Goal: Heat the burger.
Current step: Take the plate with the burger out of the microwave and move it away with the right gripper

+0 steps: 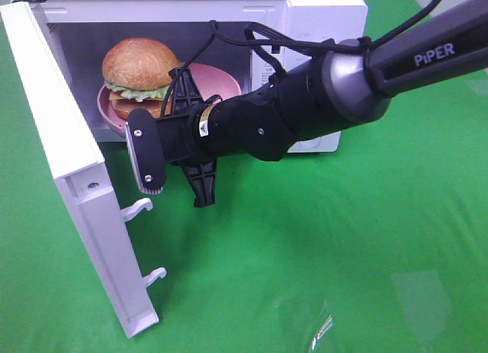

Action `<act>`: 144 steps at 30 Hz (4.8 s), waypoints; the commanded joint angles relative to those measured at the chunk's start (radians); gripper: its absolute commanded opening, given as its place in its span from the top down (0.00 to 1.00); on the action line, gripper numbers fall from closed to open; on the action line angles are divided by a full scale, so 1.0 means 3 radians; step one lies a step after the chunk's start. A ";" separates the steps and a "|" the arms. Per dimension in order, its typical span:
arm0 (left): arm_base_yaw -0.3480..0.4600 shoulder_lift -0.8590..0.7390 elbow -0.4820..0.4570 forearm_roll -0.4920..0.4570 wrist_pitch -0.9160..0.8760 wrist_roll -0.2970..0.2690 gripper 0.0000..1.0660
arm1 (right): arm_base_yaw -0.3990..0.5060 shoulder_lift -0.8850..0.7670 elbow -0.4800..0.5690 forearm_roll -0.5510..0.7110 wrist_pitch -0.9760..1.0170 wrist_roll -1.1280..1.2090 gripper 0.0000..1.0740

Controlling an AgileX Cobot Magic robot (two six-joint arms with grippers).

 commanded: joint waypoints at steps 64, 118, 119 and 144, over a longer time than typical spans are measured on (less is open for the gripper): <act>0.0000 -0.0050 0.0003 -0.0007 -0.0040 -0.0003 0.06 | 0.0050 -0.3240 0.2833 -0.0230 0.0510 0.0250 1.00; 0.0000 -0.0050 0.0003 -0.0007 -0.0040 -0.0003 0.06 | 0.0040 -0.3403 0.2847 -0.3423 0.3037 0.5950 1.00; 0.0000 -0.0050 0.0003 -0.0007 -0.0040 -0.0003 0.06 | 0.0040 -0.3297 0.2847 -0.3460 0.3110 0.6020 1.00; 0.0000 -0.0050 0.0003 -0.0007 -0.0040 -0.0003 0.06 | 0.0037 -0.1667 0.2580 -0.3813 0.3550 0.8003 1.00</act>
